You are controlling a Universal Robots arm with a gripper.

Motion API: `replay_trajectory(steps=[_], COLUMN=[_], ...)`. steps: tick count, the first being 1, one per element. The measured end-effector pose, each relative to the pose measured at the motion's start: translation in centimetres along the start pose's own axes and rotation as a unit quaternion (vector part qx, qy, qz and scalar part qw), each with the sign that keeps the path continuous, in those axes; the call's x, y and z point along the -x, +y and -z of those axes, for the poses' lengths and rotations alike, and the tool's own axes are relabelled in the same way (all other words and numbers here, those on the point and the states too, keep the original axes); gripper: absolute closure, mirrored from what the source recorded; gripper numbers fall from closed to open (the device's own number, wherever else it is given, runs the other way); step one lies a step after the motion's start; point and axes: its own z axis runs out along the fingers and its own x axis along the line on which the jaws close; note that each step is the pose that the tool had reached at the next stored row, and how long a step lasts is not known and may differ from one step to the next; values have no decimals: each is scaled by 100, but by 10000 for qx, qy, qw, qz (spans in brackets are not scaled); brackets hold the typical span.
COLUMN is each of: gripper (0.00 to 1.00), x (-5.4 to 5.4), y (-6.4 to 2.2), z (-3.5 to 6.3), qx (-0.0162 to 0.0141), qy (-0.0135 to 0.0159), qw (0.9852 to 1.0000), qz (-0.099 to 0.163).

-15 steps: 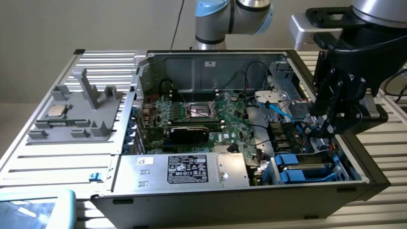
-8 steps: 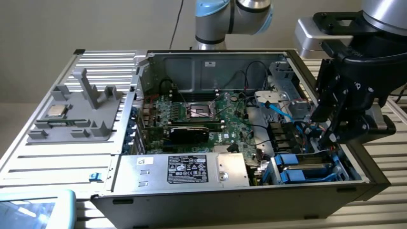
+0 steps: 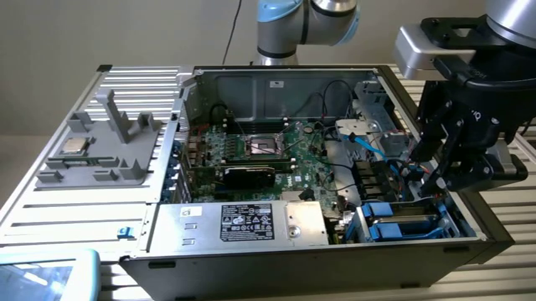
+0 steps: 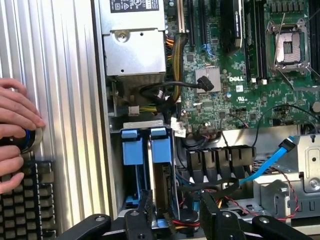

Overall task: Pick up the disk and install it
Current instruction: 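Insert the first disk wire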

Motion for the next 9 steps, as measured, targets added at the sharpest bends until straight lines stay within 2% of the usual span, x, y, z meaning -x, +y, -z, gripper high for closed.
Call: replay_trajectory(steps=[6, 7, 9], gripper=[50, 50, 50], x=[7, 7, 5], y=[-79, -86, -94], z=[-5, -6, -14], qx=[18, 22, 33], qy=[-28, -48, -123], qw=[9996, 9995, 9993], qz=[264, 306, 347])
